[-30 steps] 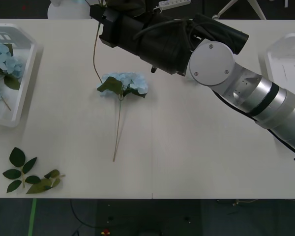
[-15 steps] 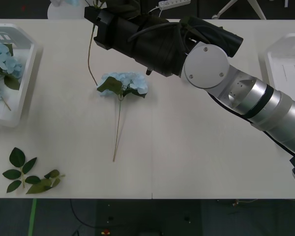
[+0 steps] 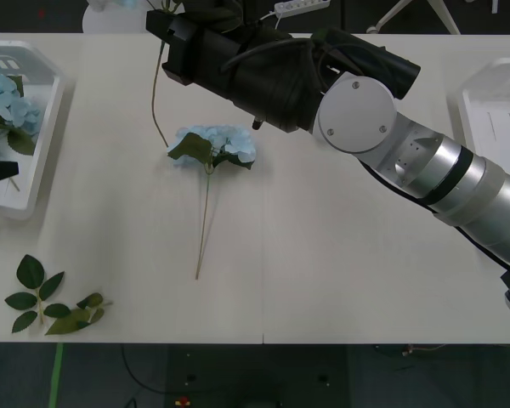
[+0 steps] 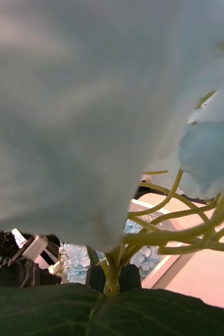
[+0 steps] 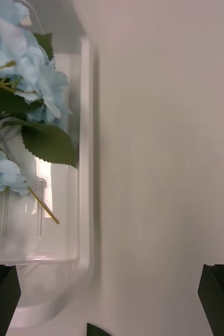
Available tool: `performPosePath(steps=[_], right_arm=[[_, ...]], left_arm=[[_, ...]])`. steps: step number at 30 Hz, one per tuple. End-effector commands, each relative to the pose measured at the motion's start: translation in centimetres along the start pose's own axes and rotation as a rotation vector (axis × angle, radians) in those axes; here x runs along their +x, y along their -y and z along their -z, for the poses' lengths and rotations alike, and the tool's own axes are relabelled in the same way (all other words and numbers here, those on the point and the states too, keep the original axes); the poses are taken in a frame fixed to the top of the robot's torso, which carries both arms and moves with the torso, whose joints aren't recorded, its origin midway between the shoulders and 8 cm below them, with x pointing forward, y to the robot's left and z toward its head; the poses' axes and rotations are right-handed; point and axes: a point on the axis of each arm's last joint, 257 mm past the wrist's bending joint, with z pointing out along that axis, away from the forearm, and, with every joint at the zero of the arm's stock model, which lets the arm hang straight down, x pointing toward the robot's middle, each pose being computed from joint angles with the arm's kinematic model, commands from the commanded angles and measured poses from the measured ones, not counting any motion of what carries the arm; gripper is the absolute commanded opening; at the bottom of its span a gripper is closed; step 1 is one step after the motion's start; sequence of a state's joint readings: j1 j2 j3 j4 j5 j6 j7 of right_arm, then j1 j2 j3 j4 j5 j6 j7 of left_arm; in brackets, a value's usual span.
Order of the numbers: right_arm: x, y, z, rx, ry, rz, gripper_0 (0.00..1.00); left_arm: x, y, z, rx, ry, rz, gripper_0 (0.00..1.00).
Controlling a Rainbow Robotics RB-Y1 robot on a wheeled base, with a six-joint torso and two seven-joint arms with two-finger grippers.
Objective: Place the red flowers into the right box and the blue flowers into the left box. If a person shows an open palm, hand one flower to the person first, then continue sorting.
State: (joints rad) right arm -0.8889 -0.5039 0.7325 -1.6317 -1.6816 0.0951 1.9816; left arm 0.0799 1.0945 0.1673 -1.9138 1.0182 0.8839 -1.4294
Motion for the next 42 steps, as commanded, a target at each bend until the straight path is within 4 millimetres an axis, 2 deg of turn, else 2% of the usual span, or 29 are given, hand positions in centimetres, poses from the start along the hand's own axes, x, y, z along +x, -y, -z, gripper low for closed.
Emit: performPosePath(steps=[1,4,5,10,15,19,21,23,28,37,42], right_arm=[[-1.9,-3.5,-1.7,-0.067,0.031,0.018,0.00],[-1.6,-3.5,-1.7,-0.067,0.025,0.014,0.00],[-1.4,-3.6,-1.7,-0.068,0.022,0.016,0.00],[-1.1,-3.6,-1.7,-0.065,0.024,0.006,0.00],[-1.1,-3.6,-1.8,-0.064,0.027,0.004,0.00],[-1.1,-3.4,-1.7,-0.061,0.024,0.002,0.00],[-1.0,-3.2,-1.7,-0.057,0.023,0.005,0.00],[-0.9,-2.8,-1.7,-0.049,0.021,0.008,0.00],[-0.7,-2.5,-1.7,-0.043,0.019,0.008,0.00],[-0.7,-2.5,-1.7,-0.043,0.017,0.008,0.00],[-0.8,-2.4,-1.6,-0.041,0.019,0.008,0.00]], left_arm=[[0.0,4.6,0.9,0.097,0.022,-0.222,1.00],[0.6,8.9,1.1,0.228,-0.019,-0.291,1.00],[0.4,11.1,1.3,0.296,-0.030,-0.333,1.00],[-1.7,17.1,2.8,0.531,0.010,-0.342,1.00],[-4.5,20.3,3.7,0.685,0.110,-0.313,1.00],[-6.4,21.1,3.7,0.733,0.201,-0.251,1.00],[-7.1,22.6,3.9,0.775,0.243,-0.220,1.00],[-8.0,25.0,3.9,0.828,0.291,-0.171,1.00],[-9.8,27.8,3.6,0.864,0.373,-0.109,1.00],[-11.9,33.2,3.7,0.937,0.452,-0.042,1.00],[-12.6,34.7,2.4,0.905,0.499,-0.001,1.00]])
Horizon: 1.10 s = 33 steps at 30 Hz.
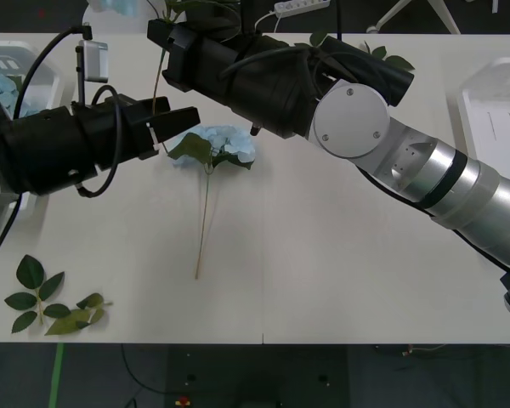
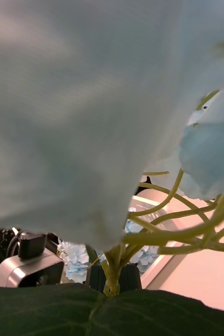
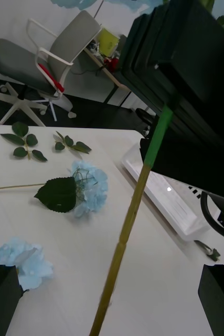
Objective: Place the red flowers into the right box and the blue flowers into the left box. If a person shows an open palm, hand one flower to the person first, then continue sorting.
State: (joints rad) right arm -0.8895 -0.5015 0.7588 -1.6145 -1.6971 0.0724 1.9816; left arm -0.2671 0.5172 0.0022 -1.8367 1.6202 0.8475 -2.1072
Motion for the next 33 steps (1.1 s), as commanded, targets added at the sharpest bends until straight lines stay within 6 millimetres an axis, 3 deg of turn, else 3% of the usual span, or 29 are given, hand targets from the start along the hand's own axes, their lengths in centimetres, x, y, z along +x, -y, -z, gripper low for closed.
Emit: performPosePath(steps=[1,7,13,14,16,17,18,33], right_arm=[[-1.8,-2.9,-1.5,-0.055,0.026,0.026,0.00],[-1.8,-2.7,-1.4,-0.052,0.024,0.028,0.00],[-1.8,-2.6,-1.4,-0.051,0.024,0.029,0.00],[-1.8,-2.6,-1.4,-0.051,0.024,0.029,0.00],[-1.8,-2.5,-1.3,-0.048,0.023,0.030,0.00],[-1.9,-2.5,-1.3,-0.049,0.023,0.031,0.00],[-1.9,-2.5,-1.3,-0.049,0.023,0.031,0.00],[-2.0,-2.3,-1.2,-0.044,0.027,0.032,0.00]], left_arm=[[-0.9,1.7,-2.9,0.017,0.047,-0.045,1.00],[-0.7,2.5,-5.0,0.029,0.086,0.000,1.00],[-1.1,2.2,-5.1,0.013,0.108,-0.003,1.00],[-1.1,2.2,-5.1,0.013,0.108,-0.004,0.91],[-1.1,2.1,-5.1,0.012,0.107,-0.005,0.38],[-1.1,2.1,-5.1,0.012,0.107,-0.005,0.05],[-1.0,2.0,-5.1,0.011,0.106,-0.004,0.00],[-1.4,1.2,-4.9,-0.008,0.121,0.000,0.00]])
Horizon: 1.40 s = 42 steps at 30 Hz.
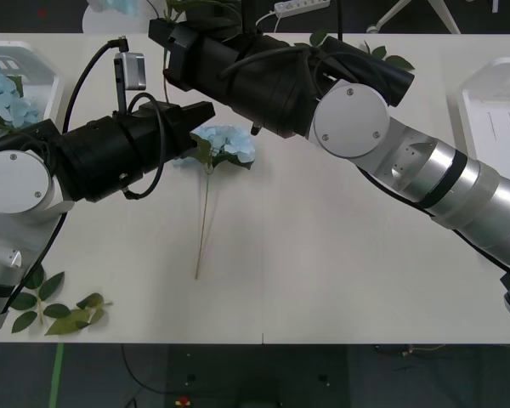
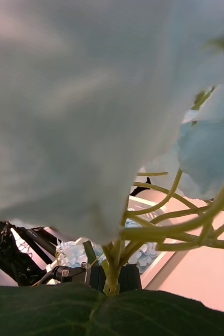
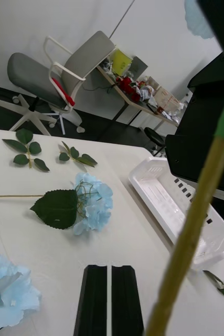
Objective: Place the red flowers into the right box and the blue flowers into the left box. If a person shows an open palm, hand one flower to the person first, then continue sorting.
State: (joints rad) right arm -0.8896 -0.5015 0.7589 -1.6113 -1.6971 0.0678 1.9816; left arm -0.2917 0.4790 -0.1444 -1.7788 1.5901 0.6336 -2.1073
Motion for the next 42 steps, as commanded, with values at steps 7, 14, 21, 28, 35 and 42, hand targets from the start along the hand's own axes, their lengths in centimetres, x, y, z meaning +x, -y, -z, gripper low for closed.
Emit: performPosePath(steps=[7,14,21,28,35,42], right_arm=[[-2.0,-2.5,-1.2,-0.048,0.025,0.034,0.00],[-2.4,-2.3,-1.2,-0.042,0.039,0.023,0.80],[-2.6,-2.3,-1.2,-0.041,0.044,0.008,0.98],[-2.6,-2.1,-1.1,-0.039,0.045,-0.004,1.00],[-3.0,-1.5,-0.7,-0.032,0.044,-0.108,1.00],[-5.2,0.2,0.8,-0.038,0.023,-0.434,1.00]], left_arm=[[-2.7,1.6,-1.0,0.032,0.052,-0.055,0.00],[-2.8,1.5,-0.9,0.030,0.053,-0.061,0.00],[-2.9,1.3,-0.8,0.027,0.051,-0.071,0.00],[-3.3,0.6,-0.2,0.012,0.051,-0.084,0.00],[-8.3,-9.5,8.6,-0.161,-0.100,-0.171,0.00],[-12.3,-21.1,19.6,-0.481,-0.272,-0.230,0.00]])
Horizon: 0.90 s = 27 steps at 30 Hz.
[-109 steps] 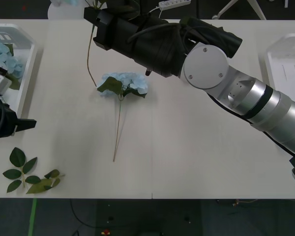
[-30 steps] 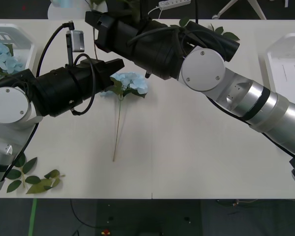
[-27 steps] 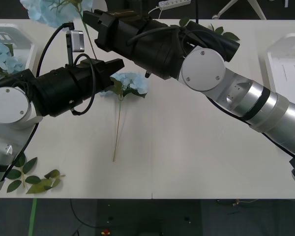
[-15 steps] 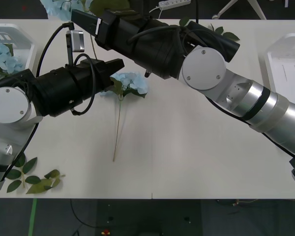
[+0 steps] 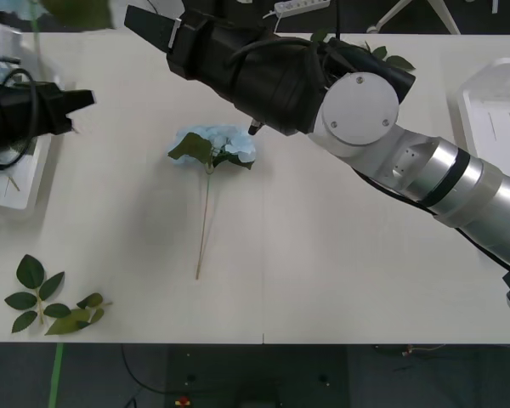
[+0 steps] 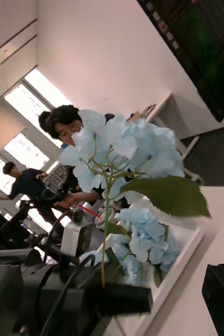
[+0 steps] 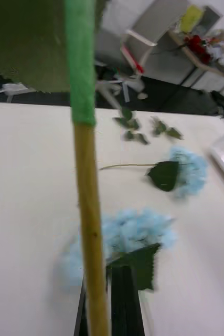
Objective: Place the red flowers into the right box and the blue flowers into the left box. If a person shows an open palm, hand one flower to the person first, then continue sorting.
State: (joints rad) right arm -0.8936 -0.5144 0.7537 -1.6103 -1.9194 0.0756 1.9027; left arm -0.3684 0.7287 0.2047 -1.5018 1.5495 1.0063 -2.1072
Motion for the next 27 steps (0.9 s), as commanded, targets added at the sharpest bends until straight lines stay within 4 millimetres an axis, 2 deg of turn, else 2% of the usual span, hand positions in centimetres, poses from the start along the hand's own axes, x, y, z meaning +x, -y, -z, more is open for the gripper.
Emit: performPosePath(steps=[1,2,3,6,7,10,12,13,15,17,19,21,22,24,27], right_arm=[[-5.0,-0.3,0.9,-0.014,0.022,-0.200,1.00],[-5.2,-0.1,1.0,-0.011,0.023,-0.229,1.00],[-5.6,0.7,1.4,0.001,0.029,-0.294,1.00],[-6.5,2.9,1.9,0.036,0.052,-0.430,1.00],[-7.2,4.0,2.1,0.050,0.071,-0.517,1.00],[-8.8,6.3,2.4,0.079,0.112,-0.689,1.00],[-9.6,7.3,2.3,0.090,0.133,-0.761,1.00],[-10.3,8.6,2.5,0.106,0.155,-0.834,1.00],[-10.5,10.3,2.6,0.133,0.164,-0.905,1.00],[-10.4,11.3,1.7,0.151,0.157,-0.976,1.00],[-10.2,13.6,1.6,0.201,0.139,-1.016,1.00],[-10.3,14.6,1.6,0.229,0.132,-1.075,1.00],[-10.1,15.7,1.8,0.263,0.133,-1.094,1.00],[-9.9,17.3,2.2,0.320,0.128,-1.156,1.00],[-8.9,19.1,2.9,0.429,0.125,-1.310,1.00]], left_arm=[[-5.1,-9.1,6.7,-0.252,-0.077,-0.150,0.00],[-5.1,-10.0,7.4,-0.279,-0.089,-0.153,0.00],[-5.1,-12.0,8.8,-0.337,-0.114,-0.164,0.00],[-5.0,-15.9,12.0,-0.449,-0.163,-0.165,0.00],[-4.7,-17.7,13.7,-0.504,-0.191,-0.168,0.00],[-3.9,-20.8,16.8,-0.611,-0.251,-0.180,0.00],[-3.6,-22.1,18.3,-0.656,-0.272,-0.181,0.00],[-3.3,-23.2,19.7,-0.697,-0.292,-0.174,0.00],[-2.8,-24.2,20.9,-0.724,-0.297,-0.150,0.00],[-2.3,-25.0,21.7,-0.745,-0.302,-0.129,0.00],[-1.5,-26.4,22.8,-0.789,-0.309,-0.120,0.00],[-0.8,-27.2,23.3,-0.813,-0.320,-0.121,0.00],[-0.5,-27.7,23.5,-0.829,-0.322,-0.119,0.02],[-0.1,-28.4,24.2,-0.848,-0.315,-0.101,0.15],[0.5,-28.7,24.5,-0.855,-0.314,-0.085,0.41]])
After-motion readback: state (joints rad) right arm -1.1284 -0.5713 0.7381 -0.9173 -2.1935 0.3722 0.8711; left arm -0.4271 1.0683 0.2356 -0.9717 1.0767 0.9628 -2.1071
